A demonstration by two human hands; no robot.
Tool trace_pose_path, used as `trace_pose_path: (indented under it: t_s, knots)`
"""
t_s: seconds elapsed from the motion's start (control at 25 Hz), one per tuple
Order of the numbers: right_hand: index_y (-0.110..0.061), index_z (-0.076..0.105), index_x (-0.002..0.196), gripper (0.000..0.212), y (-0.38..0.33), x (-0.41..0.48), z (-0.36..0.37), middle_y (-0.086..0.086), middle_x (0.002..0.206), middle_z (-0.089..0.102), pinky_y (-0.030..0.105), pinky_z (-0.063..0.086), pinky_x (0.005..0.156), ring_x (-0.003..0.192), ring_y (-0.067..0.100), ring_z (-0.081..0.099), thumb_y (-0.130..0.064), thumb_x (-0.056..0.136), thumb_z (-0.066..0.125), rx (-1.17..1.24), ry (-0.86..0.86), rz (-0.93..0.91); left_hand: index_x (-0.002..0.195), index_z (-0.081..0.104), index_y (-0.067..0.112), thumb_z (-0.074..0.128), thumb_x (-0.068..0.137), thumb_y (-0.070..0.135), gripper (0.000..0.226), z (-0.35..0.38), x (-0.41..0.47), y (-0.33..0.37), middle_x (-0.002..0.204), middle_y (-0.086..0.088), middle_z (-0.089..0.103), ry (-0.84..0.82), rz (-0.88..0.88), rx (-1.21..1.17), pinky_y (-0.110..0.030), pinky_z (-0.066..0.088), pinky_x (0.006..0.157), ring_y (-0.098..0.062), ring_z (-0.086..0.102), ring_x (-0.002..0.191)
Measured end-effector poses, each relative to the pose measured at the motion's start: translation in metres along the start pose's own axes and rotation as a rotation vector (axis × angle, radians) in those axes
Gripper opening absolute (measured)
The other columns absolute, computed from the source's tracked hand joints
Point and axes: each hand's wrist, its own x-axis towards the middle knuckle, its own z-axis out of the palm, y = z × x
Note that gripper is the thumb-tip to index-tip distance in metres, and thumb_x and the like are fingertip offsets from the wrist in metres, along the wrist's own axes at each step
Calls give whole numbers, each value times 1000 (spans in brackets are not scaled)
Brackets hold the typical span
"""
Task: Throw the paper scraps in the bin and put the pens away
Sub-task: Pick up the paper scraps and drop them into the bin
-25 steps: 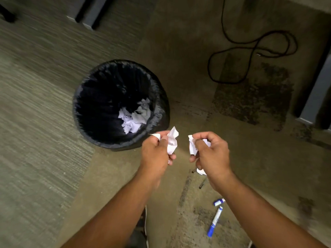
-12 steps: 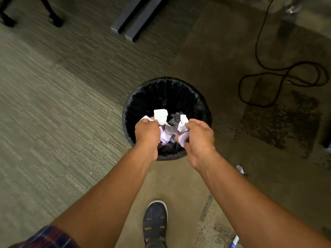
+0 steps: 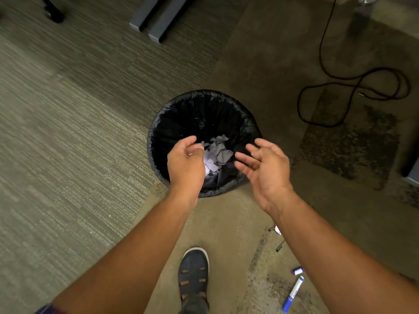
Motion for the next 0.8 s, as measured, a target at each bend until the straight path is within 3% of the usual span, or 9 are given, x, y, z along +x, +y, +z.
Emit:
trace_pose_path:
  t_s: [0.08, 0.16, 0.28, 0.4, 0.52, 0.64, 0.68, 0.72, 0.8]
  knots:
    - [-12, 65, 112, 28, -7, 8, -20, 13, 105, 72, 29, 55, 53, 67, 19, 70, -2, 90, 54, -16, 37, -81, 131, 67, 20, 63, 98, 13, 34, 12, -19, 1, 108, 7, 75, -46, 210, 74, -26, 60, 88, -7, 72, 97]
    - [-16, 66, 103, 21, -12, 19, -48, 10, 90, 71, 25, 46, 45, 57, 14, 61, -2, 90, 58, -105, 98, -171, 129, 67, 16, 64, 96, 13, 33, 30, -43, -5, 108, 3, 71, -102, 487, 215, -18, 55, 86, -8, 68, 96]
    - [-16, 67, 100, 19, -9, 42, -111, 8, 81, 67, 22, 43, 42, 53, 12, 57, 0, 92, 58, -388, 202, -316, 128, 65, 11, 65, 95, 14, 33, 62, -70, -33, 112, -3, 66, -233, 740, 460, -29, 51, 96, -19, 62, 108]
    - [-13, 70, 101, 19, -2, 67, -188, -1, 79, 68, 20, 47, 54, 57, 9, 62, -1, 89, 61, -665, 280, -368, 129, 66, 12, 67, 96, 17, 33, 94, -86, -77, 117, -3, 66, -411, 648, 657, -39, 52, 99, -21, 59, 112]
    - [-19, 69, 92, 13, 13, 94, -248, -15, 75, 66, 0, 38, 55, 61, 3, 61, -9, 86, 68, -913, 299, -342, 130, 65, 18, 68, 95, 24, 35, 120, -92, -135, 122, -3, 66, -573, 549, 892, -40, 49, 104, -23, 57, 118]
    - [-18, 66, 95, 9, 40, 128, -290, -1, 85, 73, 1, 39, 56, 67, 7, 63, -17, 88, 71, -1135, 232, -281, 129, 65, 22, 68, 94, 35, 37, 147, -88, -189, 126, -2, 63, -599, 445, 1074, -40, 46, 106, -24, 55, 121]
    - [-16, 66, 98, 12, 50, 140, -299, 3, 93, 75, 4, 43, 62, 75, 14, 68, -20, 89, 72, -1216, 200, -261, 127, 66, 23, 68, 94, 37, 37, 157, -85, -206, 126, -4, 63, -576, 394, 1122, -40, 46, 106, -25, 53, 121]
    - [-15, 66, 102, 18, 63, 152, -307, 4, 101, 76, 16, 52, 73, 86, 20, 71, -26, 90, 72, -1310, 181, -238, 126, 67, 22, 68, 94, 40, 37, 167, -83, -225, 127, -6, 62, -558, 335, 1169, -42, 46, 105, -27, 52, 121]
    - [-19, 64, 108, 32, 86, 171, -313, 6, 112, 75, 35, 54, 90, 106, 26, 71, -44, 90, 72, -1521, 172, -189, 124, 68, 22, 65, 95, 44, 37, 181, -80, -254, 127, -8, 59, -550, 247, 1255, -43, 45, 105, -29, 49, 122]
